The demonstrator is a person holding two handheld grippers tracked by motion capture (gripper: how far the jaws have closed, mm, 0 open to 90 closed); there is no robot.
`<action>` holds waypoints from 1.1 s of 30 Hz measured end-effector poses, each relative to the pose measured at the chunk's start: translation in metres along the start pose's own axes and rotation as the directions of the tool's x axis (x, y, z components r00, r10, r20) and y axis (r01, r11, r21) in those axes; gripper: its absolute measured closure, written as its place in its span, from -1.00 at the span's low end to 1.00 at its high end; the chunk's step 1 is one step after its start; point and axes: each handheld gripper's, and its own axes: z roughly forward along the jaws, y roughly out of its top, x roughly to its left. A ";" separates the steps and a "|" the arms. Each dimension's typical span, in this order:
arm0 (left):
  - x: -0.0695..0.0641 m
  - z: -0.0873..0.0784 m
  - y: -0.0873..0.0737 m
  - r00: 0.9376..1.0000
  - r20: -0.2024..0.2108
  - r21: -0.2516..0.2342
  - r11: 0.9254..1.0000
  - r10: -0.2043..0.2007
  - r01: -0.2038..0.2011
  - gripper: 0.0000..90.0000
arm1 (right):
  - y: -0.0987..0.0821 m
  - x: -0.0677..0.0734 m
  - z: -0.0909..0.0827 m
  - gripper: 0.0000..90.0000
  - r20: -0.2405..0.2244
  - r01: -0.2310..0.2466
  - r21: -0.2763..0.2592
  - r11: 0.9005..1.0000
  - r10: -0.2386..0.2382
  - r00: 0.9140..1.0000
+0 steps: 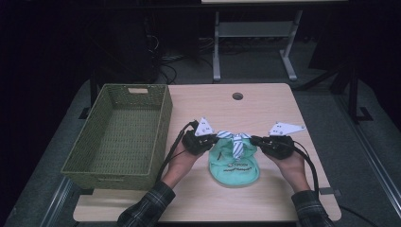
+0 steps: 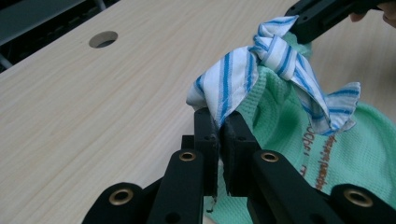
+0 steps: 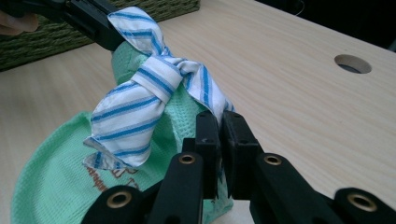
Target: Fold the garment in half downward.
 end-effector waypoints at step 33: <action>-0.036 -0.021 -0.038 0.959 0.244 0.113 0.986 -0.144 0.119 0.54 | -0.045 0.037 -0.031 0.52 -0.155 -0.042 0.076 0.996 0.053 0.986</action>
